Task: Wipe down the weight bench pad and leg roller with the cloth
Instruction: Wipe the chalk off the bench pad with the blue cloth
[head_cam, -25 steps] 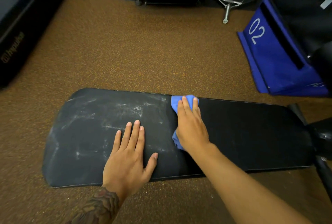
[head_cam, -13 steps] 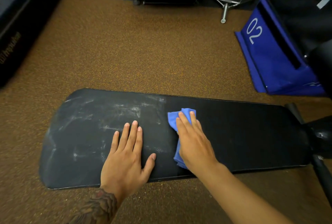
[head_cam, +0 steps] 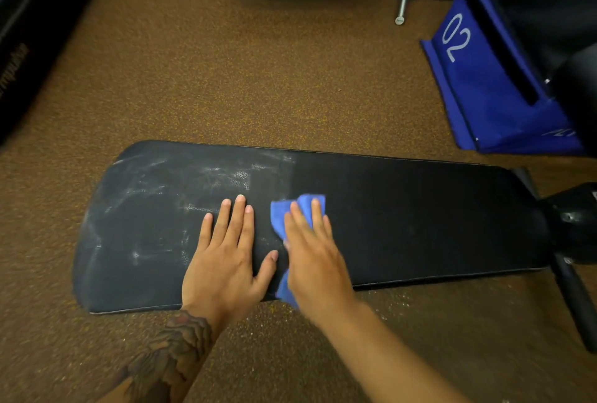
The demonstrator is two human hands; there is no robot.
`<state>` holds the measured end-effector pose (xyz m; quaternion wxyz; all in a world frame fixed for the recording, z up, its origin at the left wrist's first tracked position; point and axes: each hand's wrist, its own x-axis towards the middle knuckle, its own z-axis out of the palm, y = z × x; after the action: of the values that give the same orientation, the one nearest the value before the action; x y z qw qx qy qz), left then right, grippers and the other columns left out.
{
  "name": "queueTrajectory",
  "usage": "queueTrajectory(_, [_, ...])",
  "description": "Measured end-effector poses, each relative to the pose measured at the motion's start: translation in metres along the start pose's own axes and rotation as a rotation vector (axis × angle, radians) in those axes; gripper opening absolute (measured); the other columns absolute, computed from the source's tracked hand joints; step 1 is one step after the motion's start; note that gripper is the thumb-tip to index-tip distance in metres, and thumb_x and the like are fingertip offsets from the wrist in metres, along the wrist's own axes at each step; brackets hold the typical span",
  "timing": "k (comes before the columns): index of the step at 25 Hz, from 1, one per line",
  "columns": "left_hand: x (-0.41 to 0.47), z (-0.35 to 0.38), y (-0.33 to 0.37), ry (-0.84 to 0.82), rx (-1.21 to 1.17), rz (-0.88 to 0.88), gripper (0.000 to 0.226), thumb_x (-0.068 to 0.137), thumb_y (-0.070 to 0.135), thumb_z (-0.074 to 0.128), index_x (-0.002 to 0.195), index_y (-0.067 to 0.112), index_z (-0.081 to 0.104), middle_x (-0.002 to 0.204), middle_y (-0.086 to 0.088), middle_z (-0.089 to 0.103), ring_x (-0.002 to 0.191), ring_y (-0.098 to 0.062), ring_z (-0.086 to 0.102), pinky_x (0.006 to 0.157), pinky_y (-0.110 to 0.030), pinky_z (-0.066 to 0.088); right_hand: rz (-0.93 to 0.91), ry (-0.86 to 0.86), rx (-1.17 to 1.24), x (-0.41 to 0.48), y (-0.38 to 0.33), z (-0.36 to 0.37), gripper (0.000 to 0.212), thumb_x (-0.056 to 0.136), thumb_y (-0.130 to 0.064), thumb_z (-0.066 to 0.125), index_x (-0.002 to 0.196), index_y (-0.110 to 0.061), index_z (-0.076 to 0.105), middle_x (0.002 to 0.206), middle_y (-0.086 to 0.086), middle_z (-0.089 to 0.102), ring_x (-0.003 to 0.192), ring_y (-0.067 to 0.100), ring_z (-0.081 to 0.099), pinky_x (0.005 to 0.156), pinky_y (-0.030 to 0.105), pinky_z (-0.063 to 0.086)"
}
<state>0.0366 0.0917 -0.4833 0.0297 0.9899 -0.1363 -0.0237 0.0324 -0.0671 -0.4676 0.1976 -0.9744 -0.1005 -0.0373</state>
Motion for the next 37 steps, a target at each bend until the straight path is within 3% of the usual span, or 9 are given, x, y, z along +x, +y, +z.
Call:
queueTrajectory(2, [0.0,0.001,0.0,0.001,-0.007,0.0,0.079,0.096,0.056,0.025,0.152,0.001,0.025,0.163,-0.015,0.015,0.152,-0.028,0.008,0.12,-0.051,0.013,-0.052,-0.002,-0.058,-0.039,-0.002,-0.006,0.052,0.081,0.0,0.04,0.132,0.002,0.046,0.143,0.016,0.044,0.136,0.041,0.027,0.106,0.054,0.032])
queueTrajectory(6, [0.0,0.002,-0.001,0.012,-0.009,-0.001,0.078,0.096,0.055,0.026,0.153,0.001,0.025,0.163,-0.015,0.016,0.152,-0.028,0.007,0.121,-0.051,0.012,0.081,0.008,-0.083,-0.021,0.016,-0.008,0.066,0.065,0.011,0.069,0.128,0.007,0.049,0.137,0.022,0.048,0.131,0.047,0.033,0.102,0.058,0.035])
queueTrajectory(12, [0.001,0.002,0.0,0.02,-0.024,-0.003,0.077,0.096,0.052,0.026,0.152,0.0,0.025,0.162,-0.016,0.017,0.151,-0.029,0.009,0.12,-0.051,0.013,0.188,0.023,-0.034,0.047,0.0,0.0,0.046,0.083,0.003,0.056,0.128,0.005,0.047,0.141,0.022,0.043,0.138,0.044,0.022,0.113,0.053,0.022])
queueTrajectory(19, [0.002,0.001,0.0,0.023,-0.033,0.007,0.074,0.097,0.05,0.027,0.151,0.0,0.028,0.162,-0.016,0.019,0.151,-0.03,0.011,0.12,-0.052,0.015,-0.009,-0.175,-0.162,-0.059,-0.007,-0.016,0.089,0.054,-0.01,0.087,0.133,0.0,0.047,0.143,0.014,0.043,0.135,0.039,0.03,0.105,0.05,0.027])
queueTrajectory(23, [0.001,0.0,-0.001,0.014,-0.022,0.004,0.075,0.097,0.051,0.027,0.152,0.0,0.027,0.162,-0.016,0.017,0.151,-0.03,0.009,0.12,-0.052,0.014,0.009,-0.154,-0.139,-0.048,0.004,-0.014,0.074,0.061,-0.001,0.075,0.13,0.003,0.049,0.141,0.017,0.045,0.133,0.042,0.032,0.105,0.053,0.031])
queueTrajectory(26, [0.0,0.001,-0.001,0.009,-0.022,0.0,0.075,0.097,0.052,0.025,0.153,0.001,0.024,0.163,-0.015,0.015,0.152,-0.029,0.007,0.12,-0.051,0.013,0.165,-0.019,-0.092,-0.012,0.013,-0.01,0.06,0.068,0.011,0.057,0.127,0.007,0.05,0.137,0.022,0.048,0.132,0.046,0.033,0.103,0.055,0.036])
queueTrajectory(30, [0.0,0.002,-0.001,0.022,-0.027,0.0,0.075,0.098,0.052,0.026,0.153,0.001,0.024,0.163,-0.015,0.016,0.152,-0.028,0.007,0.121,-0.051,0.013,0.286,0.053,-0.085,0.073,0.028,-0.011,0.058,0.083,0.008,0.04,0.14,0.004,0.031,0.152,0.019,0.025,0.142,0.04,0.007,0.117,0.045,0.009])
queueTrajectory(34, [0.001,0.001,-0.001,0.018,-0.022,-0.007,0.075,0.097,0.052,0.024,0.153,0.001,0.024,0.163,-0.015,0.016,0.152,-0.028,0.006,0.121,-0.051,0.012,0.254,0.05,-0.109,0.134,0.019,-0.009,0.044,0.093,-0.002,0.039,0.137,0.0,0.035,0.152,0.016,0.026,0.142,0.037,0.008,0.117,0.044,0.008])
queueTrajectory(37, [0.0,0.001,-0.002,0.015,-0.03,-0.01,0.076,0.097,0.052,0.025,0.153,0.001,0.024,0.163,-0.015,0.016,0.152,-0.029,0.007,0.121,-0.051,0.011,0.167,-0.013,-0.136,0.1,0.012,-0.007,0.045,0.094,-0.003,0.036,0.139,-0.002,0.032,0.153,0.015,0.023,0.143,0.036,0.005,0.117,0.045,0.006])
